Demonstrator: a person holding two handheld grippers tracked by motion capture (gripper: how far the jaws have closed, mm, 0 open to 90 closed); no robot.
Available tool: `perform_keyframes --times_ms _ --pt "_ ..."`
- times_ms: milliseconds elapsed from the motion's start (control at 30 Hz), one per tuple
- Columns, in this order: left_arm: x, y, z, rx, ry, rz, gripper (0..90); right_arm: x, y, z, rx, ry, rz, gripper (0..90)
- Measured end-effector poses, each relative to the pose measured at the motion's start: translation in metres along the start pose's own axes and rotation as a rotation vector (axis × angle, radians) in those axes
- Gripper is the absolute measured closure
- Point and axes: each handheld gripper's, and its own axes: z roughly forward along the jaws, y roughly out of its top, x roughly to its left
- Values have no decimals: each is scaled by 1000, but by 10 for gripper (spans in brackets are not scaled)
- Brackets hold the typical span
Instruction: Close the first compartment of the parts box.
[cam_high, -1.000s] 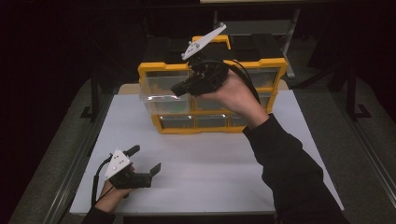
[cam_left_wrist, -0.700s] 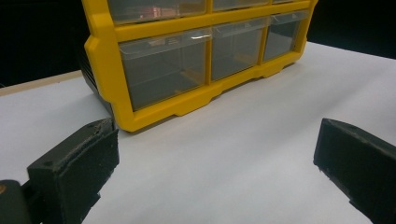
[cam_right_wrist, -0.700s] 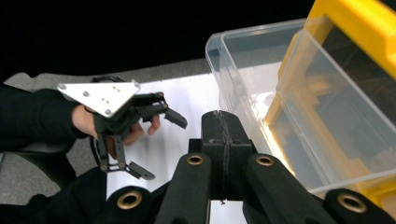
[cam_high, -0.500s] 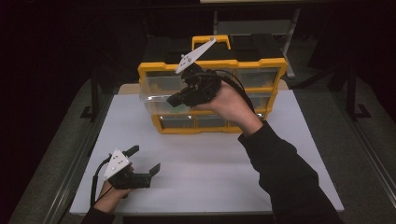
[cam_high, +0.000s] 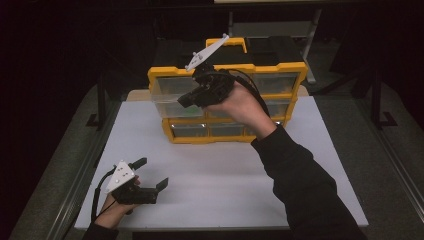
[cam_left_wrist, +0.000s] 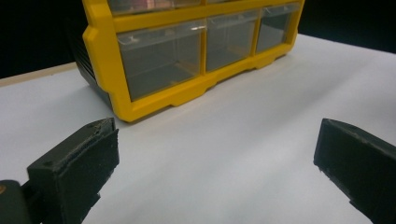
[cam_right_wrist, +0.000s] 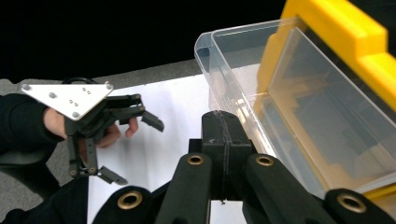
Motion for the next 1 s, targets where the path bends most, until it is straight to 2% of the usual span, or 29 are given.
perform_keyframes --times_ms 100,167,200,433,467,567,600,667,733,767,800,833,867,933,967,1000 --pt "1 0 -2 5 -2 5 0 -3 0 1 -3 -5 -2 897" --pt "2 0 -2 0 -1 3 0 -6 0 2 -10 -12 6 897" --pt "2 0 -3 9 -4 5 0 -9 0 3 -13 -21 27 897" --pt "2 -2 -4 18 -20 16 0 -19 1 8 -32 -41 39 897" --pt "2 -2 -3 15 -20 7 0 -21 2 10 -37 -50 51 897" --pt "2 -2 -4 21 -20 8 0 -25 3 12 -38 -60 43 897" --pt "2 -2 -4 18 -20 6 0 -26 3 13 -44 -62 71 897" --pt "1 -2 -3 13 -19 0 0 -28 3 13 -46 -67 64 897" --pt "1 -2 -3 14 -20 1 0 -30 3 13 -52 -72 81 897" --pt "2 -2 -3 14 -20 6 0 -32 2 14 -60 -73 68 897" --pt "2 -2 -3 15 -21 8 0 -32 3 14 -61 -76 90 897" --pt "2 -2 -3 16 -21 9 0 -32 3 14 -61 -76 90 897" --pt "1 -2 -3 13 -20 5 0 -35 3 15 -72 -88 60 897" --pt "2 -2 -3 12 -20 6 0 -35 3 15 -71 -91 75 897" --pt "1 -2 -3 12 -21 3 0 -37 3 16 -73 -98 65 897" --pt "1 -2 -3 13 -21 3 0 -38 3 16 -67 -99 91 897"
